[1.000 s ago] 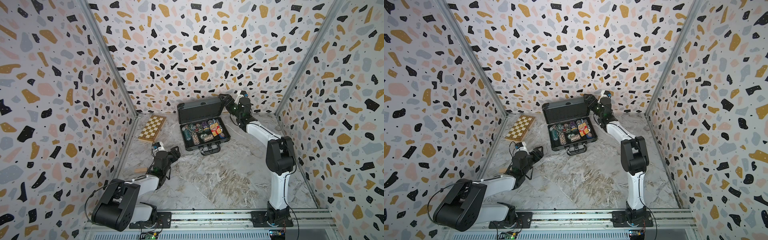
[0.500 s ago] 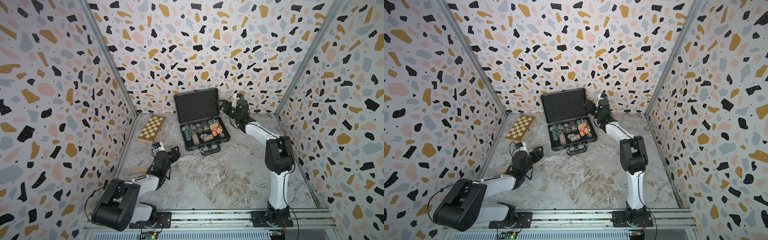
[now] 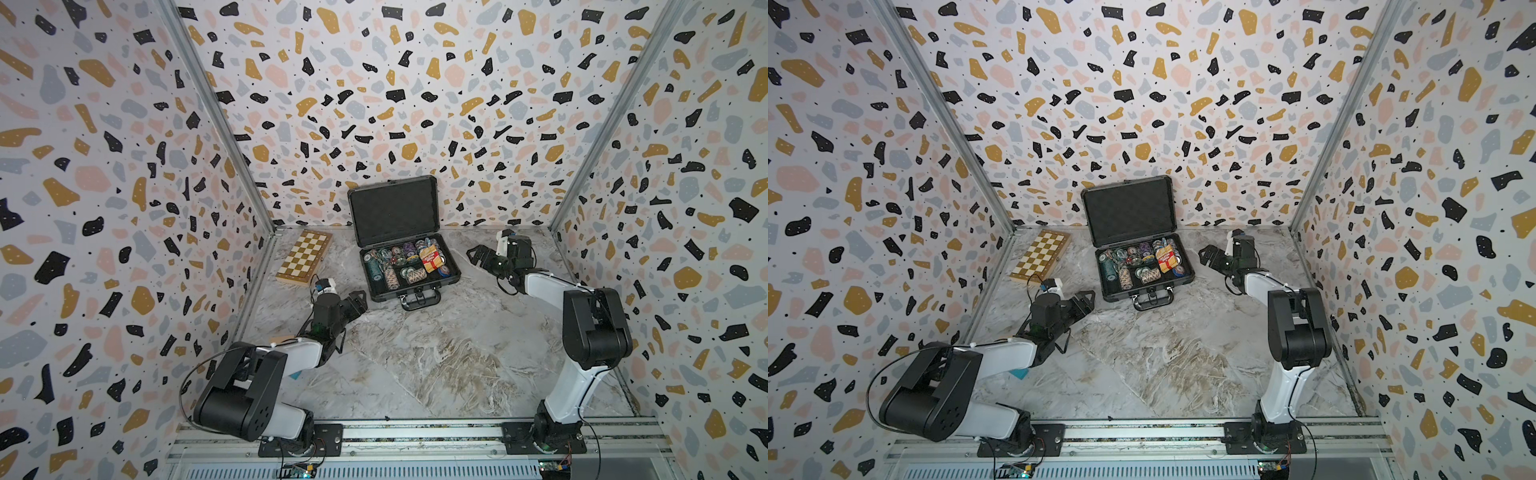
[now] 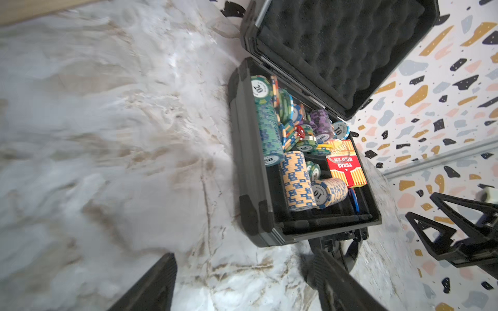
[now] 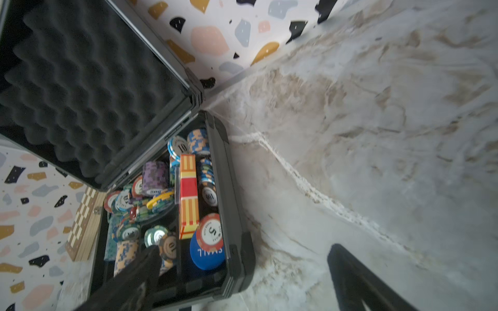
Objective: Open the poker set cases
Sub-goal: Open the case lid on the poker set case.
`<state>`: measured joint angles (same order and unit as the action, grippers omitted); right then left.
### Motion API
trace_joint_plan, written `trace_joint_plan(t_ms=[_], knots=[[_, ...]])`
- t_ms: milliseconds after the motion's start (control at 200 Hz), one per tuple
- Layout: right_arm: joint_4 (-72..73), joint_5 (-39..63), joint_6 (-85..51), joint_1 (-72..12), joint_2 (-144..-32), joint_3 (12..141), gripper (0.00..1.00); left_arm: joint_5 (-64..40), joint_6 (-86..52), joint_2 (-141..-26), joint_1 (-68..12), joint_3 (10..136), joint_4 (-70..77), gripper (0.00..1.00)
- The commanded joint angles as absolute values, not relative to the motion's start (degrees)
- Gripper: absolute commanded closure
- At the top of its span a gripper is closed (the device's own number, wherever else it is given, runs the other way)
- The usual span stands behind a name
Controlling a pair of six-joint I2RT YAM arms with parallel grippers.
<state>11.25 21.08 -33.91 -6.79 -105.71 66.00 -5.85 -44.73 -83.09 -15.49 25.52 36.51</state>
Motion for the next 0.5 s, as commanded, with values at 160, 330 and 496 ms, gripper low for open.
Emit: trace_joint_plan(t_ms=[160, 330, 496], knots=[[11.7, 34.5, -37.8, -6.3, -110.0, 69.4, 0.14, -18.5, -39.3, -89.7, -13.9, 41.9, 18.1, 0.19], [14.3, 35.6, -40.2, -6.4, -113.0, 70.5, 0.15, -19.1, -41.6, -95.8, -11.7, 50.2, 12.4, 0.21], [12.3, 36.4, -38.3, -6.8, -114.3, 72.7, 0.14, -19.5, -41.1, -100.4, -10.2, 56.0, 8.2, 0.21]])
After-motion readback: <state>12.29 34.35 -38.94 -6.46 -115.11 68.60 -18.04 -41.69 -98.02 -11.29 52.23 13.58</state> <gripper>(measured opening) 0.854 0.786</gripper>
